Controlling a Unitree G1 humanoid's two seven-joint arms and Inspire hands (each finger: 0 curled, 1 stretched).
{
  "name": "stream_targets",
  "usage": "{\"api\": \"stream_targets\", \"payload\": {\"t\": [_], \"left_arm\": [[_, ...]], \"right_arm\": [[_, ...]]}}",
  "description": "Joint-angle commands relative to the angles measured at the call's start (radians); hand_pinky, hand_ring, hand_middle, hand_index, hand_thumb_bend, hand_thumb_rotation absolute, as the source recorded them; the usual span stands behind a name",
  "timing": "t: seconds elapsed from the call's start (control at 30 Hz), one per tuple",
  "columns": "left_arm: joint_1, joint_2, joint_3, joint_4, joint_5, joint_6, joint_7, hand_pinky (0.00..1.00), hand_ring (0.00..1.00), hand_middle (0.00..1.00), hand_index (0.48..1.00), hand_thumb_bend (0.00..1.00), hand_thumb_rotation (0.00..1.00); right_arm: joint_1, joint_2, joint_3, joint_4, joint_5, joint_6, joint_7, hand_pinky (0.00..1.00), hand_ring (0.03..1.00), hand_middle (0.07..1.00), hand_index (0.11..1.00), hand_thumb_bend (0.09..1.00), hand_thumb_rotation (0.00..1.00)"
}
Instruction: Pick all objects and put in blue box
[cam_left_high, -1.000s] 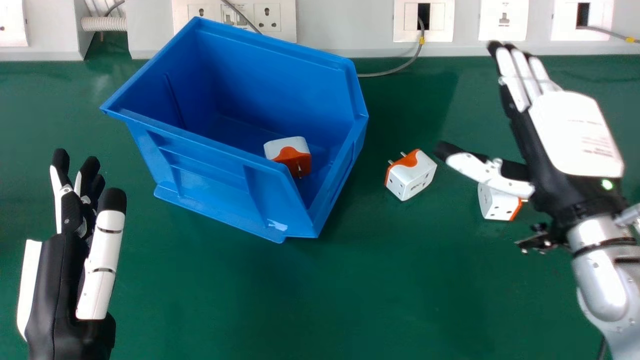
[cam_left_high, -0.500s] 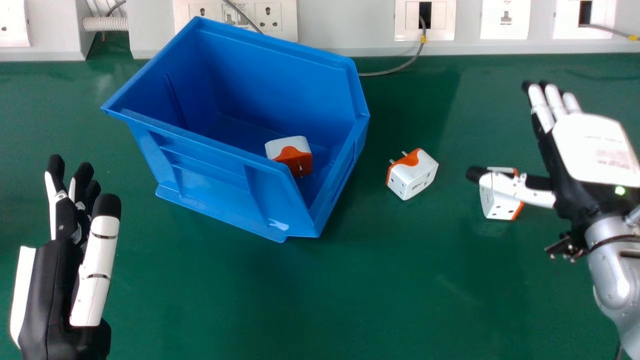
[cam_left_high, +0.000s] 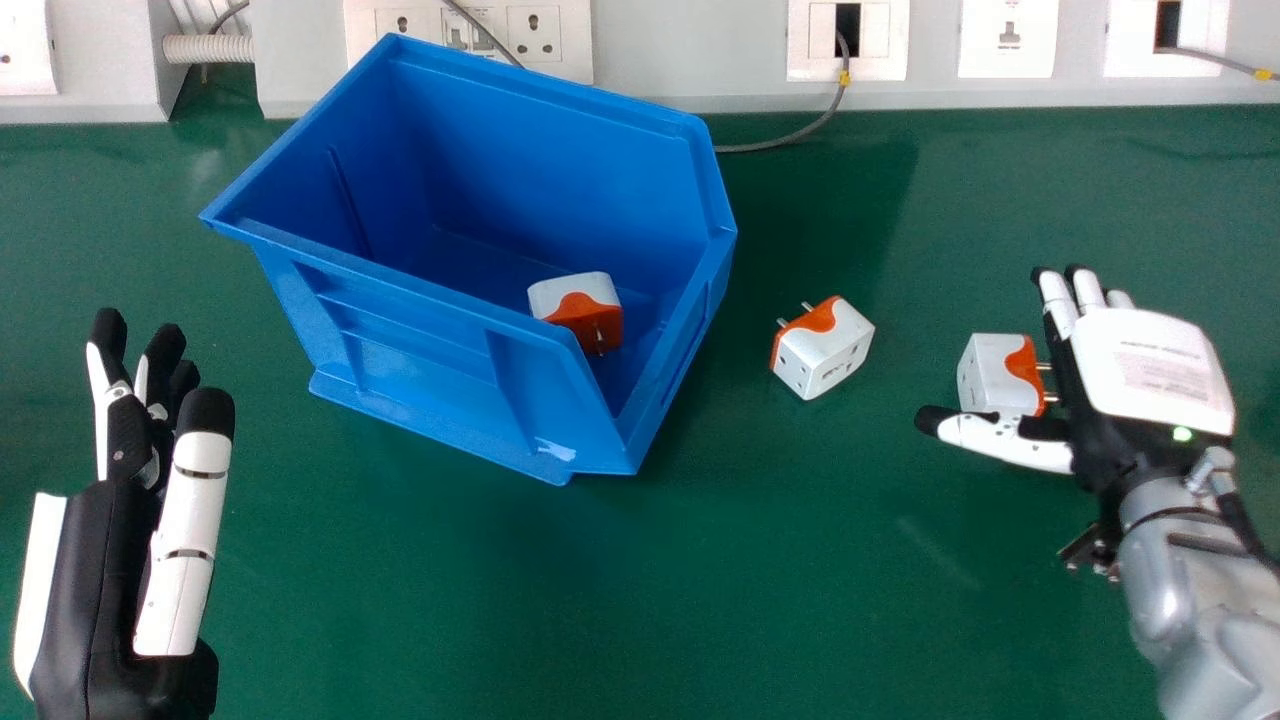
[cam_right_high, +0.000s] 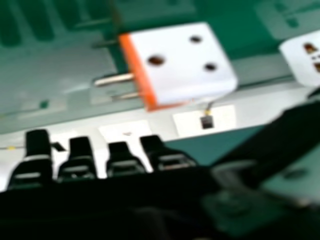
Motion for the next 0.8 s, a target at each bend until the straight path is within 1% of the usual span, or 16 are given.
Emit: {"api": "stream_targets", "payload": {"t": [0.0,0.03,0.1,0.27,0.3,0.33,0.4,0.47,0.53,0.57,0.6,0.67,0.7,0.77], "left_arm": [[-0.001,0.014,0.010,-0.016,0.002,-0.019,-0.001,1.00,1.00,1.00,0.998,0.47,0.82],[0.000,0.014,0.010,-0.016,0.002,-0.019,-0.002,1.00,1.00,1.00,0.998,0.47,0.83],[0.003,0.013,0.011,-0.017,0.006,-0.019,0.000,1.00,1.00,1.00,0.999,0.47,0.83],[0.004,0.009,0.011,-0.024,-0.008,-0.009,-0.001,1.00,1.00,1.00,0.998,0.47,0.83],[0.005,0.010,0.011,-0.026,-0.004,-0.007,0.000,1.00,1.00,1.00,0.999,0.46,0.83],[0.006,0.011,0.011,-0.029,0.008,-0.006,0.005,1.00,1.00,1.00,0.999,0.46,0.83],[0.007,0.012,0.012,-0.034,0.008,0.000,0.006,1.00,1.00,1.00,0.999,0.46,0.84],[0.007,0.014,0.014,-0.034,0.002,0.000,0.002,1.00,1.00,1.00,0.999,0.46,0.85],[0.010,0.018,0.016,-0.034,0.000,-0.002,-0.002,1.00,1.00,1.00,0.999,0.46,0.85],[0.011,0.019,0.016,-0.036,0.003,-0.003,-0.002,1.00,1.00,1.00,0.999,0.46,0.85],[0.013,0.017,0.017,-0.038,0.003,-0.002,-0.001,1.00,1.00,1.00,0.999,0.47,0.85],[0.016,0.015,0.017,-0.048,0.003,0.008,0.005,1.00,1.00,1.00,0.999,0.48,0.85],[0.016,0.014,0.017,-0.050,0.001,0.010,0.005,1.00,1.00,1.00,1.000,0.48,0.85],[0.015,0.013,0.018,-0.051,-0.009,0.014,0.003,1.00,1.00,1.00,1.000,0.48,0.84]], "right_arm": [[-0.049,0.002,0.006,0.004,-0.002,0.037,0.004,0.87,0.961,0.990,0.966,0.646,0.88],[-0.056,0.007,0.009,0.012,-0.001,0.050,0.008,0.87,0.963,0.991,0.967,0.645,0.87],[-0.072,0.017,0.015,0.029,0.004,0.071,0.013,0.87,0.964,0.991,0.968,0.644,0.87],[-0.118,0.038,0.028,0.090,0.014,0.111,0.027,0.87,0.962,0.990,0.970,0.635,0.84],[-0.127,0.042,0.029,0.105,0.018,0.115,0.024,0.88,0.962,0.989,0.971,0.633,0.83],[-0.137,0.046,0.031,0.123,0.022,0.118,0.019,0.88,0.961,0.989,0.971,0.632,0.82],[-0.158,0.054,0.037,0.158,0.031,0.127,0.014,0.87,0.956,0.985,0.967,0.629,0.79],[-0.174,0.058,0.040,0.180,0.038,0.135,0.019,0.87,0.952,0.983,0.965,0.626,0.77],[-0.190,0.061,0.040,0.204,0.048,0.140,0.027,0.87,0.951,0.983,0.965,0.624,0.76],[-0.197,0.061,0.041,0.214,0.051,0.141,0.030,0.88,0.952,0.985,0.966,0.621,0.76],[-0.202,0.061,0.043,0.225,0.055,0.140,0.028,0.88,0.954,0.988,0.967,0.620,0.75],[-0.211,0.059,0.052,0.238,0.056,0.149,0.026,0.89,0.955,0.989,0.968,0.619,0.74],[-0.214,0.058,0.055,0.245,0.058,0.150,0.024,0.89,0.956,0.990,0.968,0.620,0.74],[-0.217,0.057,0.060,0.257,0.061,0.151,0.023,0.89,0.956,0.990,0.967,0.622,0.72]]}}
